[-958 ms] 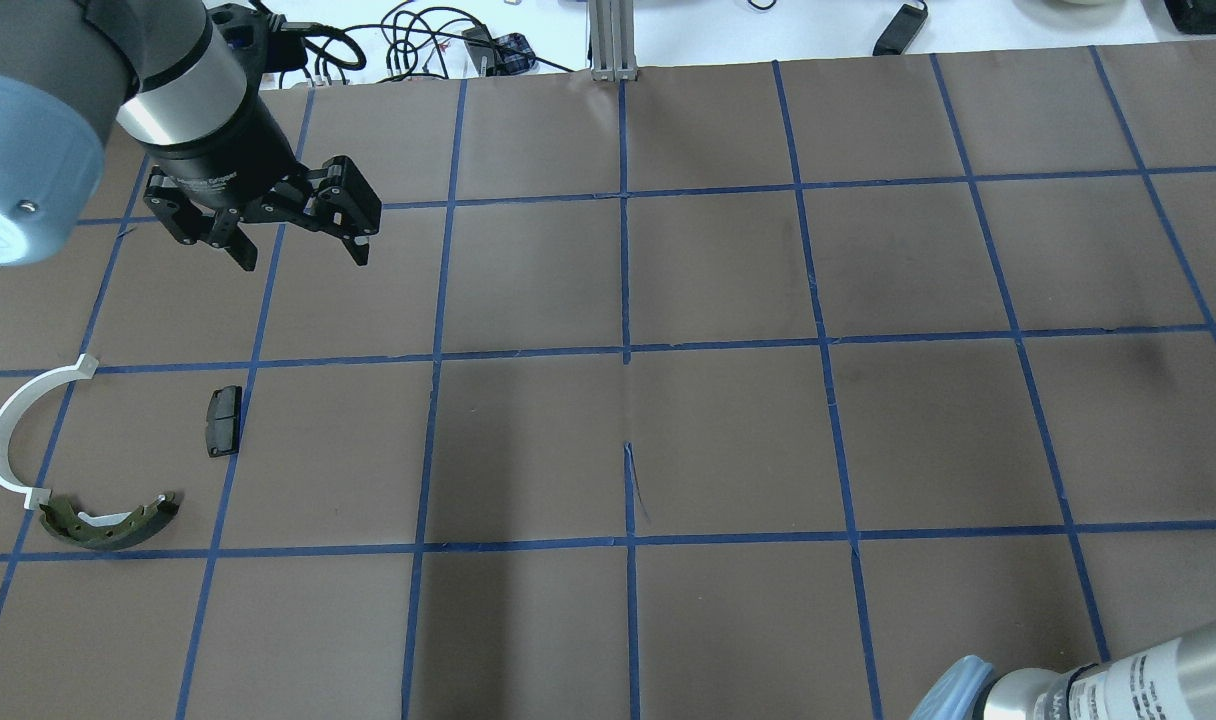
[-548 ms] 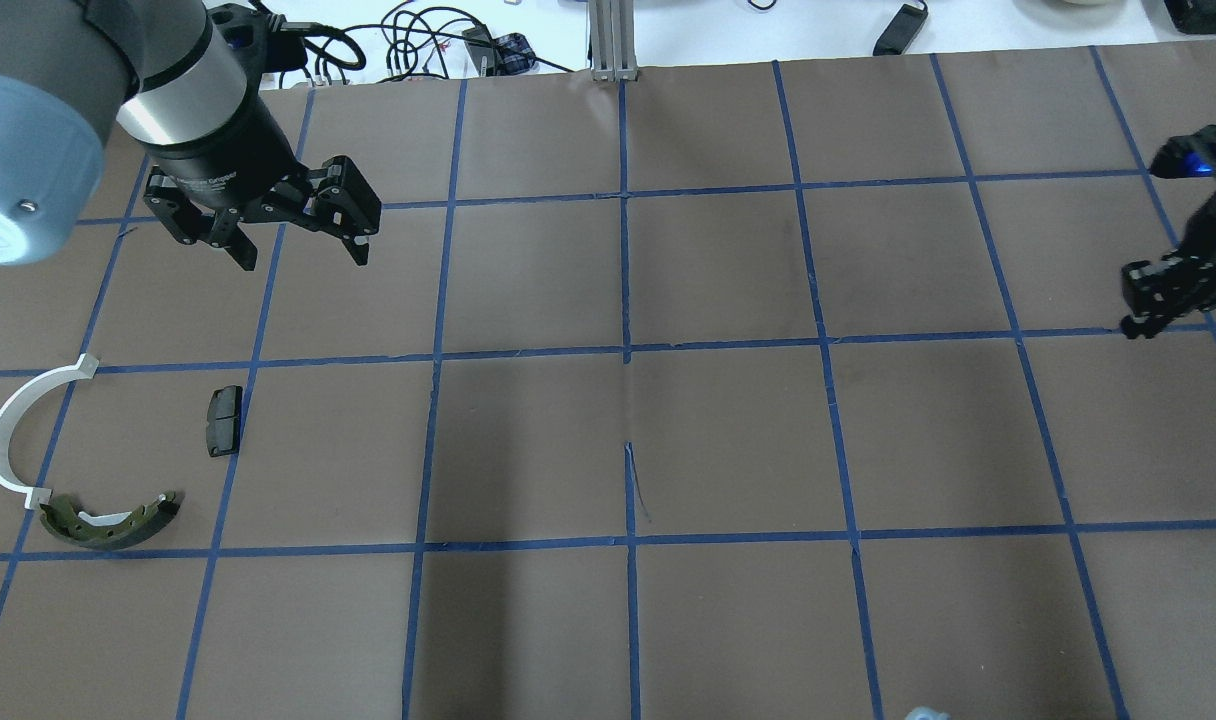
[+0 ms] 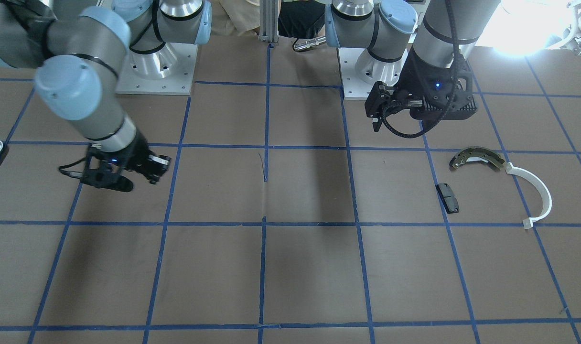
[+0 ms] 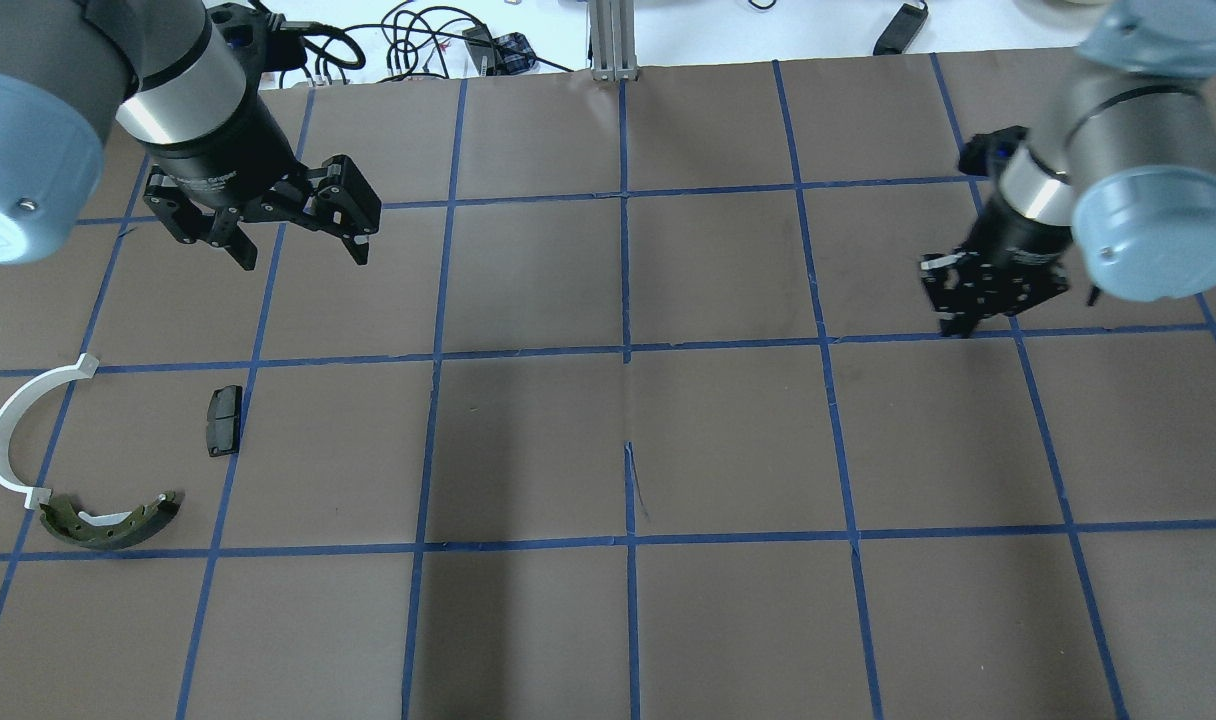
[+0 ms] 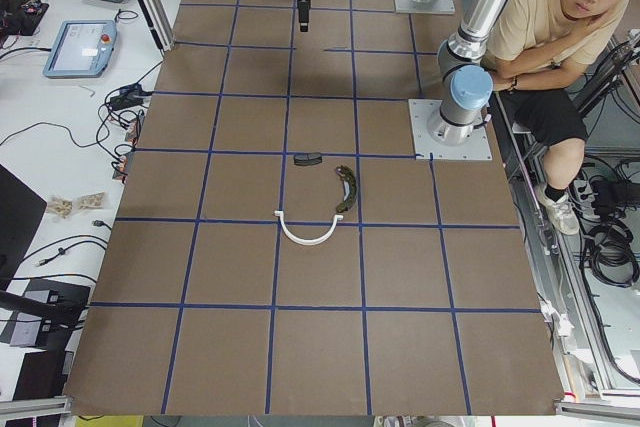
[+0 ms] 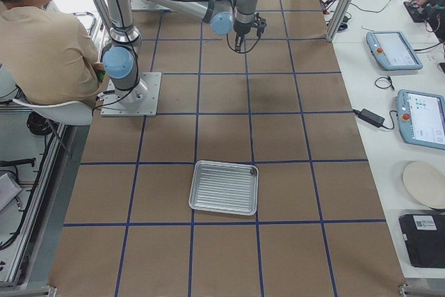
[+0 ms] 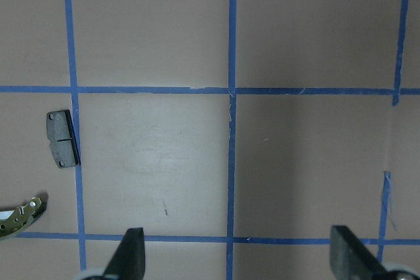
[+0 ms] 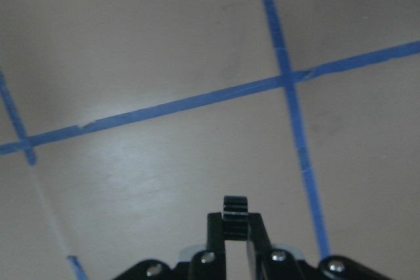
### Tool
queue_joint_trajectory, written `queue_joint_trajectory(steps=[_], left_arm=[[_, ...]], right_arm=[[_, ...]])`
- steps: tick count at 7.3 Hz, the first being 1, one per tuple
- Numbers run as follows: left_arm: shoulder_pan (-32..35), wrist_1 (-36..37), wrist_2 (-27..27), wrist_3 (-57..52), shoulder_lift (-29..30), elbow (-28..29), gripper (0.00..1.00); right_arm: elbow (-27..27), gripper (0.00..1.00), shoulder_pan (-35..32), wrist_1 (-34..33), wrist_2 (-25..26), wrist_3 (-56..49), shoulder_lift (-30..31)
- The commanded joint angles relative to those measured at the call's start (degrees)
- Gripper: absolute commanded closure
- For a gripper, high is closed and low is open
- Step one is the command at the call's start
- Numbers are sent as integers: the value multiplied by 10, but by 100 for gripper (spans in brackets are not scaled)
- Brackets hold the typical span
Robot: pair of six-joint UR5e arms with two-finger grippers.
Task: Place bearing gear from tray to pile
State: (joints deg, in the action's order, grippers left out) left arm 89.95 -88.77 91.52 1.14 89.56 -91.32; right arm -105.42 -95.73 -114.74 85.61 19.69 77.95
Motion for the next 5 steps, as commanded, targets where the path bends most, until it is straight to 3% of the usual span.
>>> queue_joint_trajectory(steps=[1,2,3,4,5], left_arm=[[0,0,0,0,0,0,0],[0,0,1,0,0,0,0],[0,0,0,0,0,0,0],[0,0,1,0,0,0,0],[0,0,1,0,0,0,0]], right_arm=[[30,95,-105,-99,-33,148,-87],[55,94,-129,-102,-59,170,-111],[58,86,-130,-102,-51,166,-119],[62,49,-129,-101,-48,146,-128],[65,0,-126,-96,-35,134,-126]])
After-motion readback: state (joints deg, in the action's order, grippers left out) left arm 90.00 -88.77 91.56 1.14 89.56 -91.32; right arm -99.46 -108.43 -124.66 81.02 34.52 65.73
